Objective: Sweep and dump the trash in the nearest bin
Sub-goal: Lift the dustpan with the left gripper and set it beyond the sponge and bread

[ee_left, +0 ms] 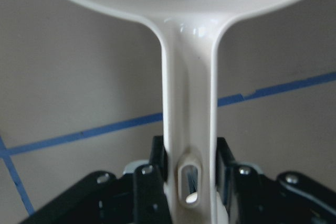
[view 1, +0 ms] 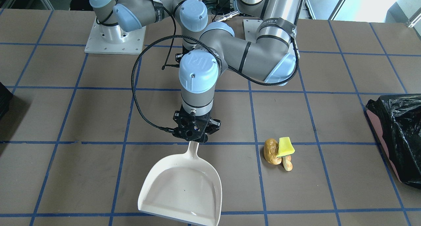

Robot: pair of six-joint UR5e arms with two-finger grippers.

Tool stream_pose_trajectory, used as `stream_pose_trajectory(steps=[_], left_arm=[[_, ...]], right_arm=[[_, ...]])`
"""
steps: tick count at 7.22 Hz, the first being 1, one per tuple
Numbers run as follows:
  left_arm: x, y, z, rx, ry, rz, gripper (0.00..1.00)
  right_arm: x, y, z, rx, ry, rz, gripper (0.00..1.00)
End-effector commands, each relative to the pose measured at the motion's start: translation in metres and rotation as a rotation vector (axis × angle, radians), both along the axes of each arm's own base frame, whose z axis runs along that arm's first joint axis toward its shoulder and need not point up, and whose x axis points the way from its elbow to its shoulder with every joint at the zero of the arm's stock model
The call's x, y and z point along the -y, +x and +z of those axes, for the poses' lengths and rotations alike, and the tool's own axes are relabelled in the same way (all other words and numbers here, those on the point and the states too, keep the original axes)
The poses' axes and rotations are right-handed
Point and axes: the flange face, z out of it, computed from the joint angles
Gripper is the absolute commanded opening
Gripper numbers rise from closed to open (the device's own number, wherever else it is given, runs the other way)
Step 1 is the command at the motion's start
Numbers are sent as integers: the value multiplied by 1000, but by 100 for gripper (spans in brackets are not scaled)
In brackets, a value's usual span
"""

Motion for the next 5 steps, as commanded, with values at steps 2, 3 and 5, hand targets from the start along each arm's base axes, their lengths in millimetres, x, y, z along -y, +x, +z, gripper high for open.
stream_pose_trajectory(steps=[2,3,5], left_arm=[[57,162,83,9,-26,-31,0],[59,220,104,11,-6,-64,0],[49,332,119,10,57,-192,0]], right_arm=[[1,0,2,2,-5,-1,0],[1,0,3,4,-5,-1,0],[4,3,9,9,-14,-6,0]])
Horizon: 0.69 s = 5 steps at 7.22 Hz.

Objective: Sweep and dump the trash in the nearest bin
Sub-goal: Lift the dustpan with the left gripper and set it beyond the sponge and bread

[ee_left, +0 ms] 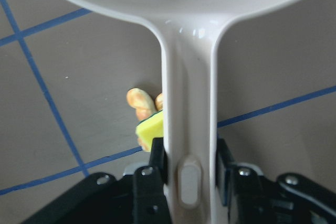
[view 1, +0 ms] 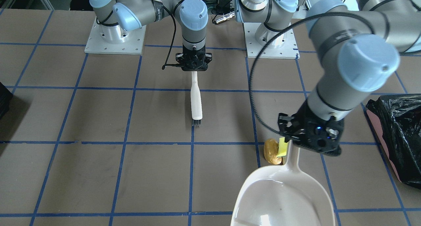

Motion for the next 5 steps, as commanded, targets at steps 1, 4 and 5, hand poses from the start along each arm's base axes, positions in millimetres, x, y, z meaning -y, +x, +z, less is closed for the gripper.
stream_pose_trajectory(steps=[1,4,5], left_arm=[[-19,122,7,-19,81,-194,0],[-54,263,10,67,208,-640,0],[-61,325,-11,100,177,-744,0]], right_arm=[[7,5,14,-3,0,-28,0],[17,20,41,-14,-22,-303,0],[9,37,38,40,31,-338,0]])
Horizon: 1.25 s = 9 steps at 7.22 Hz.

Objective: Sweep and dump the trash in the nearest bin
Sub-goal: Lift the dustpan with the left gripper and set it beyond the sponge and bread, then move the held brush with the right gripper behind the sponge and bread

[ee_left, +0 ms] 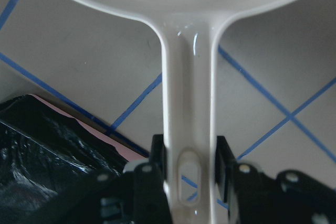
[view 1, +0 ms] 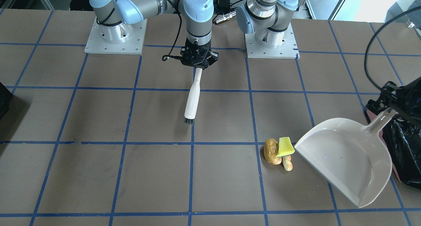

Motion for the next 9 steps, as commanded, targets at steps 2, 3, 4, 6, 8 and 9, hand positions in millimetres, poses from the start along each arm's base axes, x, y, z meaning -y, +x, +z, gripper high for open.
stream_pose_trajectory(steps=[2,3,4,6,8,9], left_arm=[[-12,92,-68,90,-58,-413,0],[-5,97,-85,107,-71,-464,0],[1,99,-113,77,-52,-472,0],[15,96,-144,44,-3,-614,0],[30,63,-151,76,58,-702,0],[40,54,-159,100,45,-729,0]], right_arm=[[-4,60,2,68,28,-247,0],[6,85,-4,53,34,-329,0],[19,121,-7,50,5,-400,0],[40,203,-12,60,-43,-462,0],[65,244,-22,65,-96,-455,0],[77,257,-30,71,-102,-460,0]])
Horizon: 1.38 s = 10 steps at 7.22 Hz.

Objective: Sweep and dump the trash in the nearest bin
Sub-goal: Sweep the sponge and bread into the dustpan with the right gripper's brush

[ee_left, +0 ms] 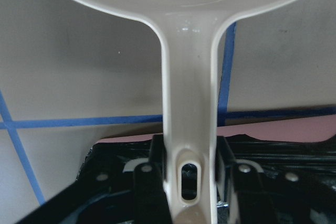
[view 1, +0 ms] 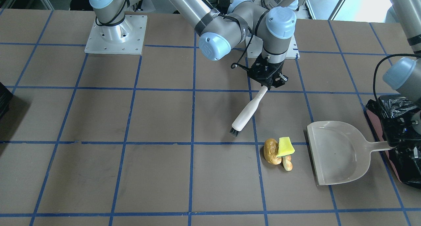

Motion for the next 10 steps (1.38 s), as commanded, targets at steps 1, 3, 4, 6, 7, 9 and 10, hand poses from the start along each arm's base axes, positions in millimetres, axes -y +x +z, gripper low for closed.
stream_pose_trajectory(steps=[1,3,4,6,7,9,10], left_arm=[[16,-18,-17,29,3,-47,0],[26,-24,-17,55,4,-48,0],[26,-23,-23,51,5,-25,0],[26,-23,-23,63,12,-25,0],[26,-23,-25,62,14,-25,0],[26,-23,-25,62,14,-25,0],[27,-23,-26,62,14,-25,0]], right_arm=[[22,31,-12,18,-18,-1,0],[32,41,-20,29,-22,22,0],[34,43,-17,33,-30,43,0],[35,45,-21,32,-30,48,0],[40,41,-21,25,-40,53,0],[39,40,-24,11,-9,32,0],[37,42,-25,30,16,22,0]])
